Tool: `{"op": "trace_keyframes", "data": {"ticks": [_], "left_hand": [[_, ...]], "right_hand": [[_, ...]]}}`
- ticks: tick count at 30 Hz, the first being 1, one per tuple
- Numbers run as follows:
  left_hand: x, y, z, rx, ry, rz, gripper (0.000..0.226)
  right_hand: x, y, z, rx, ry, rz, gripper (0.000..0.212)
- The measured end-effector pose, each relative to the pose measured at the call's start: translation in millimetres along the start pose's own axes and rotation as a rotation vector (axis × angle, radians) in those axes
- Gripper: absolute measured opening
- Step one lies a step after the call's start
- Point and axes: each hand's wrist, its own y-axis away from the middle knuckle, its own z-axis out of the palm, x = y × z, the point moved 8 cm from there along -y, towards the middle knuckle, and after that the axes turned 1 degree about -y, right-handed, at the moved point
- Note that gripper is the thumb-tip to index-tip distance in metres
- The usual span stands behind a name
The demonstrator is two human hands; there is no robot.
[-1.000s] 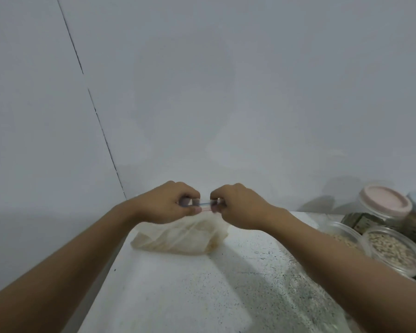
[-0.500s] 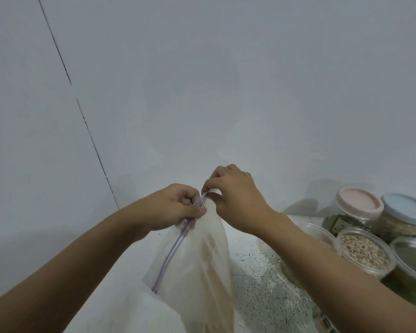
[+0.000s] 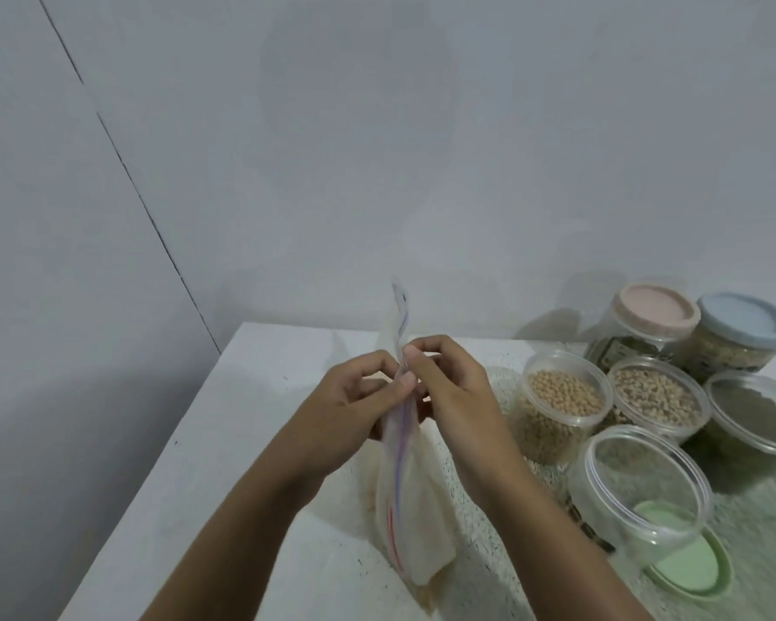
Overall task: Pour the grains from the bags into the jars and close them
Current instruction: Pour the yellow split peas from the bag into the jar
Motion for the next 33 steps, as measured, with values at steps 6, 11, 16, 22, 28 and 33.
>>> {"op": "trace_keyframes", "data": {"ticks": [6, 11, 16, 22, 28, 33], "left_hand": [[-28, 20, 17, -0.009, 0.056, 0.03, 0.031], [-36, 23, 16, 0.029, 0.064, 0.051, 0.024], [-37, 22, 22, 0.022, 0.07, 0.079, 0.024], [-40, 22, 23, 0.071, 0.129, 0.089, 0.026], [-34, 24, 16, 0.133, 0.076, 0.104, 0.023], [-39, 24, -13, 0.356, 0.133, 0.015, 0.04]], "right_hand": [[12, 22, -14, -0.064, -0.047, 0.01, 0.018], [13, 33, -15, -0.098, -0.08, -0.016, 0.017], [14, 35, -15, -0.094, -0.17, 0.01, 0.017], [28, 29, -14, -0.094, -0.259, 0.089, 0.024], [25, 29, -4, -0.152, -0.265, 0.085, 0.021], [5, 16, -24, 0.074, 0.066, -0.131, 0.029]]}}
